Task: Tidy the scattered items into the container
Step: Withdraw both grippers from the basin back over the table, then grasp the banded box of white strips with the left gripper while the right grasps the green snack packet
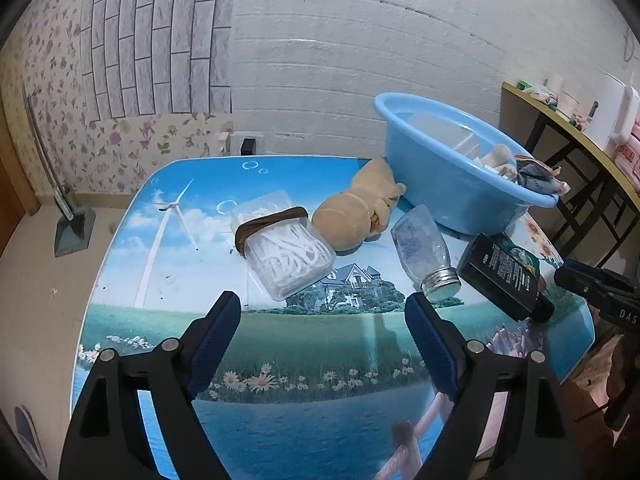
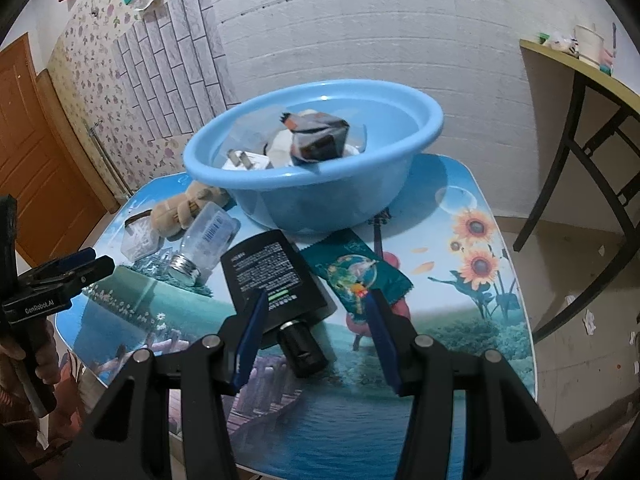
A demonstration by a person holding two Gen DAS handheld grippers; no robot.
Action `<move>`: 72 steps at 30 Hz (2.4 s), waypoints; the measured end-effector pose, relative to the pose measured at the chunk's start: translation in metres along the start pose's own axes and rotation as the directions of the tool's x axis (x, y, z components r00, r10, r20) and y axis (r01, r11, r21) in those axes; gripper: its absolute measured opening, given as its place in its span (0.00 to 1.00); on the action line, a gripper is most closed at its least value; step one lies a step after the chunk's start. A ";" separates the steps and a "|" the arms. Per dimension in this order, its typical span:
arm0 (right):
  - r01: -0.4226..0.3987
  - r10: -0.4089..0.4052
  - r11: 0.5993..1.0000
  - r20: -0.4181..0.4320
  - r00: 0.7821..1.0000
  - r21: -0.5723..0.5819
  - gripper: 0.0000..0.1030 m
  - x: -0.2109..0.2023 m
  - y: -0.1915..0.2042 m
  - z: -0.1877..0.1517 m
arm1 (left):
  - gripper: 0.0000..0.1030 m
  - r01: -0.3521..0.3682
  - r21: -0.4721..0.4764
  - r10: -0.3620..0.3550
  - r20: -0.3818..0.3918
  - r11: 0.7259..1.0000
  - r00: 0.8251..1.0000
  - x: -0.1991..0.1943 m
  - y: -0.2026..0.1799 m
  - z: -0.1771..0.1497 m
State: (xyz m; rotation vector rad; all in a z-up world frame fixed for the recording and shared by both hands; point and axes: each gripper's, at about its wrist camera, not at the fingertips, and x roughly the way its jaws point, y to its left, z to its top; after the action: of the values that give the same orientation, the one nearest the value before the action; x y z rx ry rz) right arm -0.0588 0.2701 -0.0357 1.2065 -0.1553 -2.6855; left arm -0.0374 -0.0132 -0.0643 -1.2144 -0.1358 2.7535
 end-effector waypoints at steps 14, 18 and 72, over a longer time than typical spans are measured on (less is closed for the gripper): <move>0.050 -0.049 0.998 -0.034 0.998 0.044 0.49 0.020 -0.033 0.004 | 0.82 -0.029 -0.051 0.025 -0.075 0.998 0.997 0.035 0.008 0.014; 0.061 -0.061 0.998 -0.052 0.997 -0.003 0.49 0.029 -0.035 0.006 | 0.82 -0.041 -0.052 0.036 -0.096 0.998 0.995 0.046 0.007 0.019; 0.053 -0.057 0.995 -0.043 0.997 -0.086 0.50 0.027 -0.029 -0.001 | 0.55 -0.030 0.022 0.031 -0.070 0.999 0.997 0.019 0.002 -0.002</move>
State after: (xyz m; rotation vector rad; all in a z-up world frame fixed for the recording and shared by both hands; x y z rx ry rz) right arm -0.0792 0.2923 -0.0612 1.2624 -0.0014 -2.6784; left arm -0.0486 -0.0121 -0.0792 -1.3163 -0.0816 2.7265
